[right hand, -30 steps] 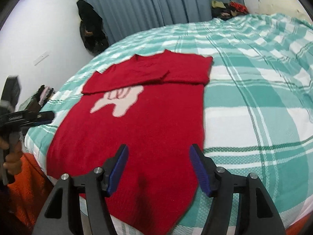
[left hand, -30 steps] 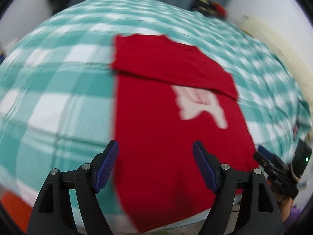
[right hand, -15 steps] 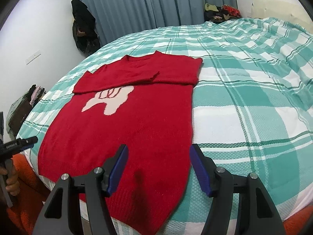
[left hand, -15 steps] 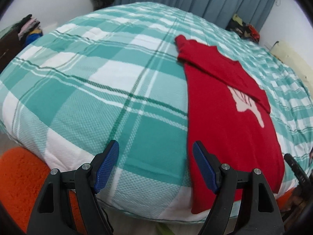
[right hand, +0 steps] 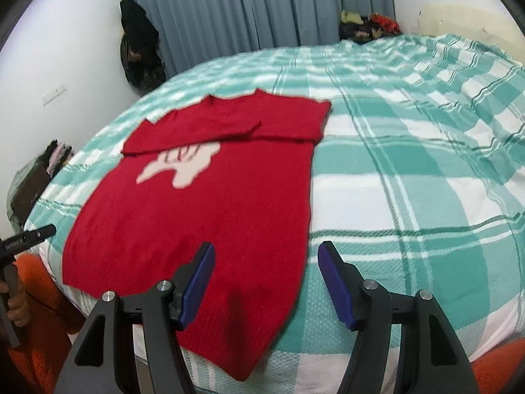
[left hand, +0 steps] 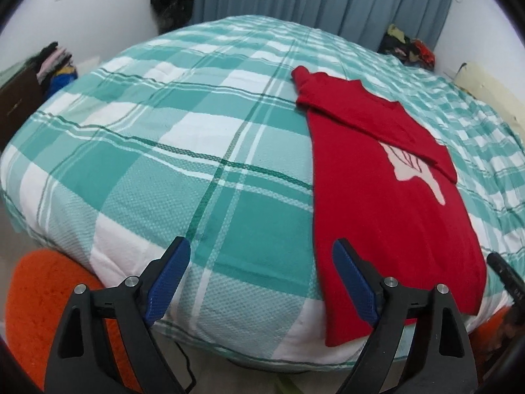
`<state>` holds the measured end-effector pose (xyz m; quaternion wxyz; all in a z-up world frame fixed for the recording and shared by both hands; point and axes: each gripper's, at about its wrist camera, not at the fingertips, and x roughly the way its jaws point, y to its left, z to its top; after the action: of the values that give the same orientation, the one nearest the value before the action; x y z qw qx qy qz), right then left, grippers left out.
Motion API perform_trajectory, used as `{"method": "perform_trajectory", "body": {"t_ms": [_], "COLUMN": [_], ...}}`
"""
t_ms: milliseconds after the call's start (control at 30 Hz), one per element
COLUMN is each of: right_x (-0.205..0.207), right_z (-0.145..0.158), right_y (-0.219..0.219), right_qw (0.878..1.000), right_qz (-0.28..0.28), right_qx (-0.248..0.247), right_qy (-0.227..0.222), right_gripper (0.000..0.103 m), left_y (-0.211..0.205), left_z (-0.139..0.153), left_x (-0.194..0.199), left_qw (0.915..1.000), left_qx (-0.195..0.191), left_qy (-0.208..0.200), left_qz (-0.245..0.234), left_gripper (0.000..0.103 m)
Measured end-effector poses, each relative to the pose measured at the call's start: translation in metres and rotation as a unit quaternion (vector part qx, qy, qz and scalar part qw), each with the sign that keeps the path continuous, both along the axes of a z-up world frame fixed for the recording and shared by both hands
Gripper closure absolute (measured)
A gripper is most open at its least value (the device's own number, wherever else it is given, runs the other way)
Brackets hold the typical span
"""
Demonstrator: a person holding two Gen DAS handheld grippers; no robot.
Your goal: Fold small clothes
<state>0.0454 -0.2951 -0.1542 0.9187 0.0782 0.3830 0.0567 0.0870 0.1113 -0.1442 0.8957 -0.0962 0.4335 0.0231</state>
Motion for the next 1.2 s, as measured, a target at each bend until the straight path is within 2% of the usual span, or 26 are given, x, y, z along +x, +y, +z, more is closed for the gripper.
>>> {"method": "perform_trajectory", "body": {"t_ms": [67, 167, 267, 367, 467, 533, 600, 633, 700, 833, 900, 967, 1000, 1033, 1067, 1133, 1200], "right_x": [0.006, 0.004, 0.007, 0.026, 0.065, 0.096, 0.138, 0.163, 0.194, 0.251, 0.268, 0.279, 0.284, 0.289, 0.294, 0.298, 0.292], "right_z": [0.003, 0.014, 0.006, 0.018, 0.055, 0.066, 0.065, 0.057, 0.045, 0.002, -0.021, -0.034, -0.039, -0.043, -0.045, -0.036, -0.003], "right_y": [0.003, 0.005, 0.005, -0.006, -0.023, -0.034, -0.044, -0.046, -0.045, -0.032, -0.028, -0.025, -0.022, -0.019, -0.015, -0.011, -0.016], "right_qw": [1.0, 0.999, 0.999, 0.997, 0.994, 0.99, 0.981, 0.973, 0.966, 0.948, 0.947, 0.946, 0.946, 0.947, 0.947, 0.956, 0.969], "right_qz": [0.005, 0.011, 0.028, 0.03, 0.035, 0.039, 0.038, 0.041, 0.035, 0.017, -0.011, -0.015, -0.012, -0.005, 0.005, 0.012, 0.033], "right_qx": [-0.007, 0.001, 0.03, 0.068, 0.102, 0.136, 0.184, 0.217, 0.24, 0.269, 0.249, 0.243, 0.242, 0.242, 0.239, 0.21, 0.201], "right_qy": [-0.006, -0.033, 0.003, 0.021, 0.0, 0.008, 0.038, 0.064, 0.084, 0.167, 0.202, 0.213, 0.213, 0.213, 0.215, 0.203, 0.138], "right_gripper": [0.038, 0.038, 0.038, 0.038, 0.038, 0.038, 0.038, 0.039, 0.042, 0.052, 0.056, 0.06, 0.062, 0.072, 0.095, 0.099, 0.099], "left_y": [0.0, 0.003, 0.005, 0.008, 0.013, 0.016, 0.018, 0.019, 0.02, 0.026, 0.032, 0.039, 0.042, 0.044, 0.046, 0.046, 0.044], "left_z": [0.009, 0.014, 0.003, 0.009, 0.007, 0.002, -0.001, -0.001, -0.001, -0.005, -0.008, -0.011, -0.013, -0.015, -0.017, -0.018, -0.017], "left_x": [0.002, -0.004, -0.003, -0.003, -0.003, -0.001, 0.001, 0.002, 0.002, 0.003, 0.004, 0.006, 0.007, 0.009, 0.011, 0.013, 0.013], "left_qw": [0.9997, 0.999, 0.9998, 0.9993, 0.9991, 0.9991, 0.9989, 0.9988, 0.9986, 0.998, 0.9971, 0.9955, 0.9947, 0.9937, 0.993, 0.9928, 0.9935], "left_qx": [0.019, 0.023, 0.013, 0.018, 0.005, -0.004, -0.009, -0.011, -0.011, -0.02, -0.034, -0.049, -0.056, -0.063, -0.066, -0.065, -0.059], "left_qy": [-0.017, -0.037, -0.01, -0.025, -0.024, -0.012, -0.007, -0.007, -0.007, 0.003, 0.01, 0.016, 0.019, 0.023, 0.026, 0.028, 0.026], "left_qz": [0.003, 0.01, 0.015, 0.021, 0.035, 0.041, 0.046, 0.048, 0.051, 0.06, 0.068, 0.08, 0.085, 0.09, 0.094, 0.097, 0.094], "left_gripper": [0.014, 0.012, 0.012, 0.012, 0.011, 0.011, 0.011, 0.011, 0.011, 0.011, 0.011, 0.011, 0.011, 0.011, 0.011, 0.011, 0.011]}}
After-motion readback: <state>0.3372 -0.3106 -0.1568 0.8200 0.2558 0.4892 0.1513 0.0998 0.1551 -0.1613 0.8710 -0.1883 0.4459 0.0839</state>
